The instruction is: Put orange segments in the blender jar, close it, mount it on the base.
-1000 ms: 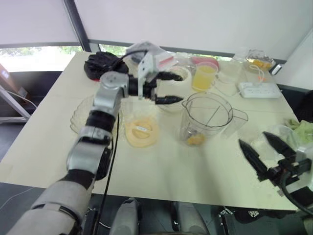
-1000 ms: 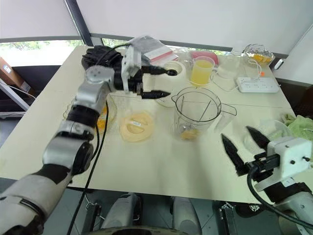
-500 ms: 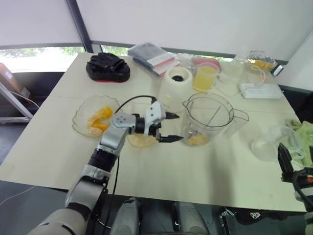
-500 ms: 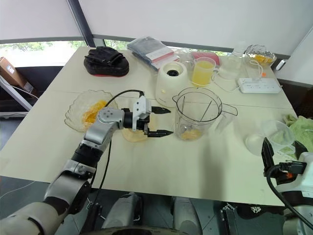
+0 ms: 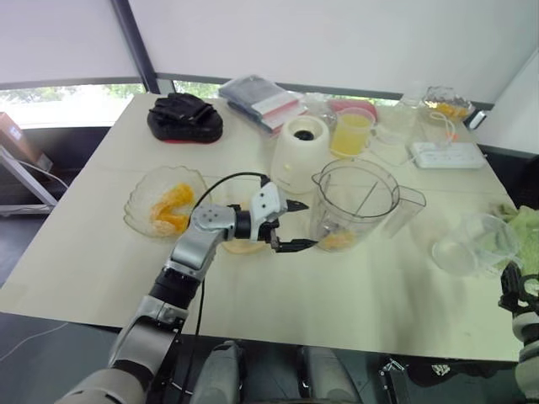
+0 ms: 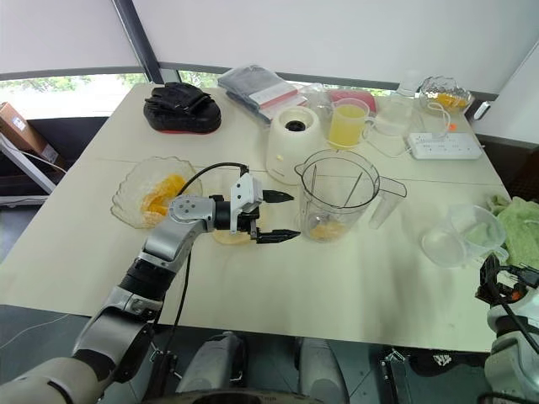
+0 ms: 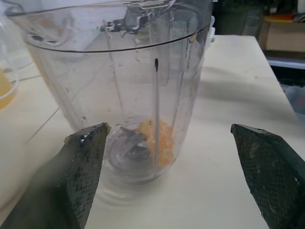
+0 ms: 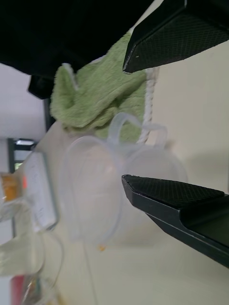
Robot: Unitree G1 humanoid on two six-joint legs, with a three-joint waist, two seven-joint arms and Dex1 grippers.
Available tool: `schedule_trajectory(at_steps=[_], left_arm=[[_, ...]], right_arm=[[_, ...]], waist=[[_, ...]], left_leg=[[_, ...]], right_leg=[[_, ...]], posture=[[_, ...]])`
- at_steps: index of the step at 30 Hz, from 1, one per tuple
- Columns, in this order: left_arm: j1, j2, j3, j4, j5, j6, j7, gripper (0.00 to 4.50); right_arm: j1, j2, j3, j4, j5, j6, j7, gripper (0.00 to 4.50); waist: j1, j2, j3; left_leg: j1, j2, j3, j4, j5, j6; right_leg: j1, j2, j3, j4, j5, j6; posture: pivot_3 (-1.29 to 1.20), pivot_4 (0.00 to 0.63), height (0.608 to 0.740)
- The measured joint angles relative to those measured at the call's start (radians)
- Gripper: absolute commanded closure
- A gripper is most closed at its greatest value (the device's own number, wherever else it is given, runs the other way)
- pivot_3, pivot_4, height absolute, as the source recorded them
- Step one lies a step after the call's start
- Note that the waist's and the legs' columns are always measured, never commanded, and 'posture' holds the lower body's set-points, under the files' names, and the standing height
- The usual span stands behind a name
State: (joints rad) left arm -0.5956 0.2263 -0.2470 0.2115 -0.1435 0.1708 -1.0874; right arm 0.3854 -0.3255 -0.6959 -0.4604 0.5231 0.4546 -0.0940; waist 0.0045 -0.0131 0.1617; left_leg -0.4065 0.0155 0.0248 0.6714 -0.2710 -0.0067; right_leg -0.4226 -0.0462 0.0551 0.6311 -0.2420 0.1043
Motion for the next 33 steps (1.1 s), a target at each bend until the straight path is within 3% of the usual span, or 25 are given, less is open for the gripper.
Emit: schedule_trajectory(at_steps=[18, 33], left_arm=[[0.001, 0.019, -0.008, -0.020, -0.004, 0.003, 0.049, 0.21], [0.004, 0.048, -0.009, -0.047, -0.005, 0.024, 0.067, 0.21]], right_arm=[[-0.196, -0.011, -0.018, 0.254, -0.032, 0.033, -0.024, 0.98], [-0.279, -0.028, -0.021, 0.324, -0.051, 0.031, -0.004, 0.98]], waist=[[-0.018, 0.003, -0.002], [-0.020, 0.003, -0.002]], left_leg=[[0.000, 0.000, 0.000, 0.000, 0.000, 0.000], [0.000, 0.000, 0.000, 0.000, 0.000, 0.000]], right_leg=[[0.000, 0.000, 0.000, 0.000, 0.000, 0.000], [0.000, 0.000, 0.000, 0.000, 0.000, 0.001]], posture=[[0.00, 0.150, 0.740], [0.00, 0.150, 0.740]])
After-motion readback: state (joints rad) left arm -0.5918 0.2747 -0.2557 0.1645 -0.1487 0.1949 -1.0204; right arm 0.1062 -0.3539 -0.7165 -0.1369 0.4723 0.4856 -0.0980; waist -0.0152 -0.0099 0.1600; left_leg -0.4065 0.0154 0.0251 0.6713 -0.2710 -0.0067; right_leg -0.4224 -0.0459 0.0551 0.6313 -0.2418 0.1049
